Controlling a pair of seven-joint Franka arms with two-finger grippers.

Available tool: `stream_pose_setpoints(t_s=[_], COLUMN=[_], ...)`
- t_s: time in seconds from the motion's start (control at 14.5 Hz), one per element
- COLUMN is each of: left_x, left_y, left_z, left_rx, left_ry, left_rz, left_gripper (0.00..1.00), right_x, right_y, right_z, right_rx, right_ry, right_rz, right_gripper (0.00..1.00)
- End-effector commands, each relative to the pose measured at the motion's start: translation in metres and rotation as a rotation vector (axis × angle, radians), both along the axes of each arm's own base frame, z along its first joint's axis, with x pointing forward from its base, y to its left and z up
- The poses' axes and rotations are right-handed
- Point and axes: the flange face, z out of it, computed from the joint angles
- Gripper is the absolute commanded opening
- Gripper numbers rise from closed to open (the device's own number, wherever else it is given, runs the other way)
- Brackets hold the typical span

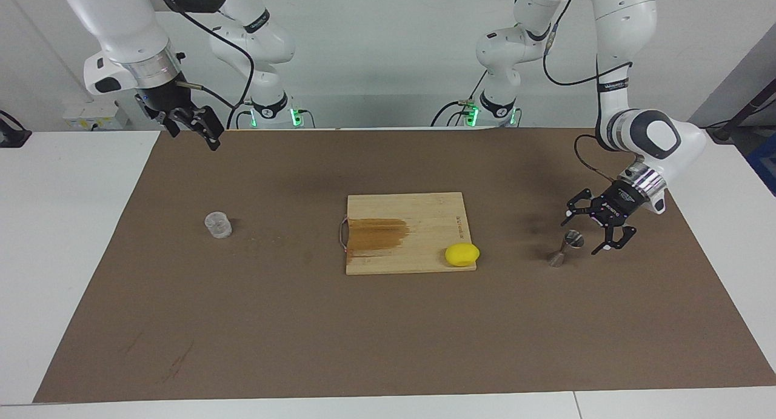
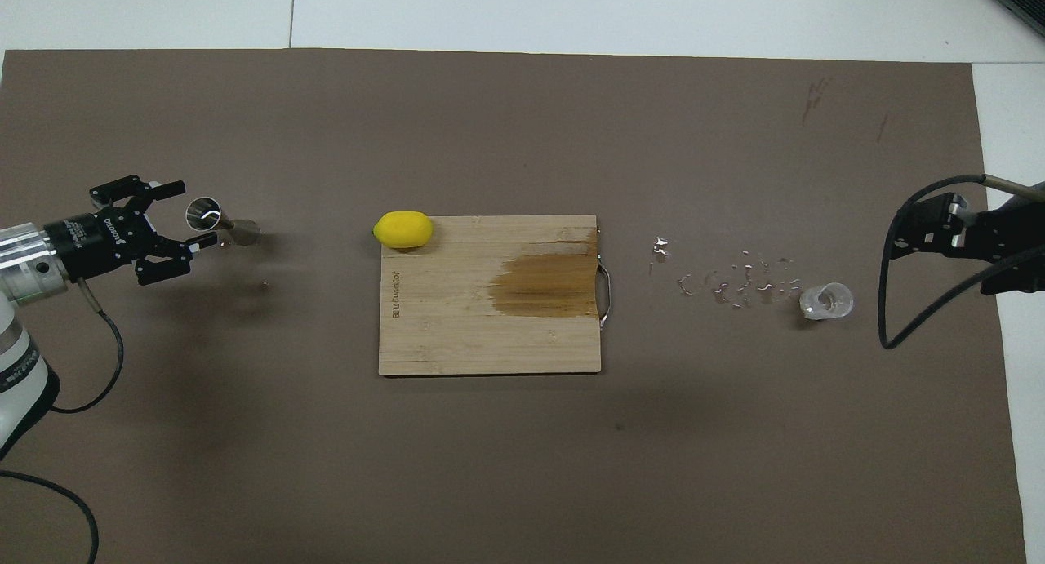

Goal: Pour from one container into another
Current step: 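Open the left gripper, reach the silver metal cup and close on it, then carry the metal cup over the board while the right gripper reaches the glass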

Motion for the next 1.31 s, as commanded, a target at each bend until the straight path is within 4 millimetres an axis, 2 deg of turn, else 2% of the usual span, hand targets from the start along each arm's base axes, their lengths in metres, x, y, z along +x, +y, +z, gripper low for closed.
stream_pose_setpoints(t_s=[0.0,0.21,0.34,0.48,0.55,0.62,0.69,0.76,0.9,1.03,1.1,1.24], left_x=[-0.001,-0.003,-0.003,-0.005,-0.005,-0.005,-0.006,-0.006,-0.005,-0.001,0.003,0.017], left_y=[-0.001,-0.002,-0.003,-0.004,-0.004,-0.004,-0.005,-0.004,-0.006,-0.009,-0.015,-0.031], left_z=[-0.006,-0.009,-0.010,-0.011,-0.012,-0.011,-0.012,-0.012,-0.012,-0.006,-0.001,0.022], left_rx=[-0.008,-0.018,-0.020,-0.019,-0.022,-0.024,-0.033,-0.034,-0.035,-0.051,-0.061,-0.083], left_ry=[0.003,0.007,0.007,0.010,0.011,0.010,0.013,0.011,0.012,0.009,0.000,-0.036], left_rz=[0.035,0.045,0.045,0.046,0.047,0.049,0.053,0.058,0.058,0.048,0.030,-0.012], left_gripper=[0.96,0.86,0.82,0.74,0.66,0.44,0.13,0.00,0.00,0.00,0.00,0.00], right_x=[-0.003,-0.003,-0.004,-0.004,-0.004,-0.004,-0.003,-0.003,-0.001,0.001,0.003,0.005], right_y=[-0.002,-0.002,-0.002,-0.002,-0.002,-0.002,-0.004,-0.011,-0.016,-0.024,-0.029,-0.039], right_z=[-0.002,-0.002,-0.003,-0.003,-0.003,-0.003,-0.002,-0.003,-0.005,-0.013,-0.018,-0.033], right_rx=[0.023,0.023,0.023,0.023,0.023,0.023,0.023,0.022,0.022,0.018,0.017,0.032], right_ry=[-0.008,-0.010,-0.007,-0.007,-0.008,-0.008,-0.016,-0.019,-0.015,-0.002,-0.007,-0.004], right_rz=[-0.028,-0.028,-0.028,-0.030,-0.030,-0.030,-0.036,-0.065,-0.112,-0.244,-0.318,-0.434], right_gripper=[1.00,1.00,1.00,1.00,1.00,1.00,1.00,1.00,1.00,0.99,0.99,0.99])
